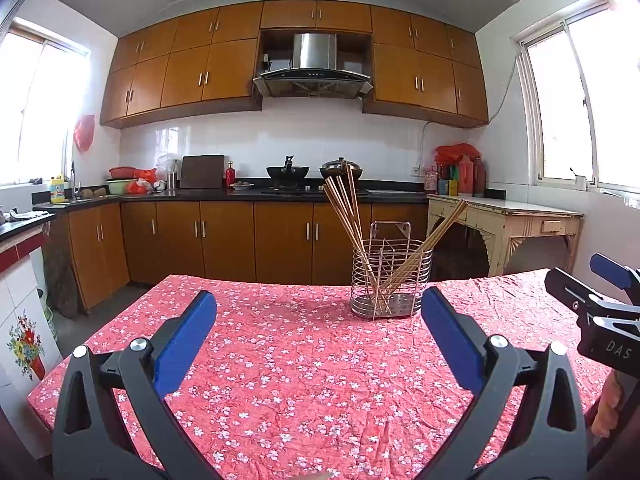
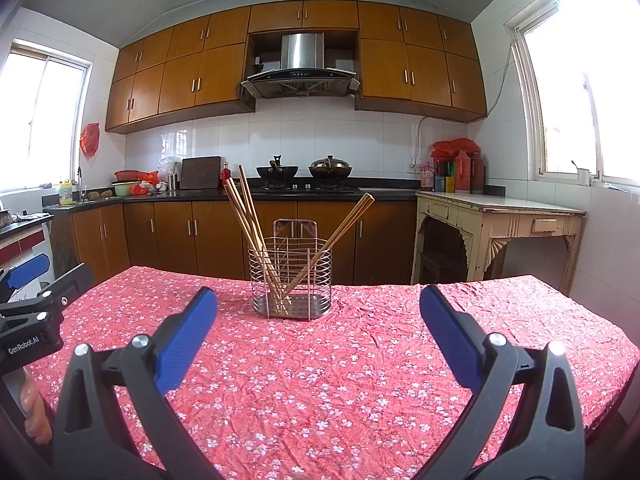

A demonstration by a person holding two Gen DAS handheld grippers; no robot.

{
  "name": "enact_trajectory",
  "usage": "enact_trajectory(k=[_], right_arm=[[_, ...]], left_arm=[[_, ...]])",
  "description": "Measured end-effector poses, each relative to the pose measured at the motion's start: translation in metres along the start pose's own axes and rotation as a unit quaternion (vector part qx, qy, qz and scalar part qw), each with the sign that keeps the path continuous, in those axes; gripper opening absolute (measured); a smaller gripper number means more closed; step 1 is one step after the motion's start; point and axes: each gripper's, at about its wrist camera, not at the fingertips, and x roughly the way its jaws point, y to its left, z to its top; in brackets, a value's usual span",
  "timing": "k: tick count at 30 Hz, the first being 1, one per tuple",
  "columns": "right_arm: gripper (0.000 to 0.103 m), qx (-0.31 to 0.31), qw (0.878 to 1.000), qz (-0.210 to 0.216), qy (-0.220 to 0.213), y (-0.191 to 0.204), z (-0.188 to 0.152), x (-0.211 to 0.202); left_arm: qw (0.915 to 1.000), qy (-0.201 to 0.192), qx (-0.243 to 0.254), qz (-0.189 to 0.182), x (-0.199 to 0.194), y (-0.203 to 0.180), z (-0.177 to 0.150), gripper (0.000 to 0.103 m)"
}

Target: Organize utensils

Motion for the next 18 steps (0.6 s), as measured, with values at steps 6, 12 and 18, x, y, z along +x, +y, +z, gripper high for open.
enact_trajectory(k=[6, 12, 18], right_arm=[[0.099, 0.000, 1.000, 0.000, 0.000, -0.0003, 0.0000, 0.0000], [0.099, 0.000, 1.000, 0.000, 0.000, -0.0002, 0.0000, 0.0000], [0.099, 0.000, 1.000, 0.000, 0.000, -0.0001, 0.0002, -0.0001]], left_arm=[[1.0000, 0.001, -0.001, -0.001, -0.0004, -0.0008, -0.0005, 0.101], [1.0000, -0.005, 0.003, 0.001, -0.0020, -0.0020, -0.0010, 0.101], [1.0000, -0.004, 0.004, -0.001, -0.0019, -0.0025, -0.0022, 0.101]])
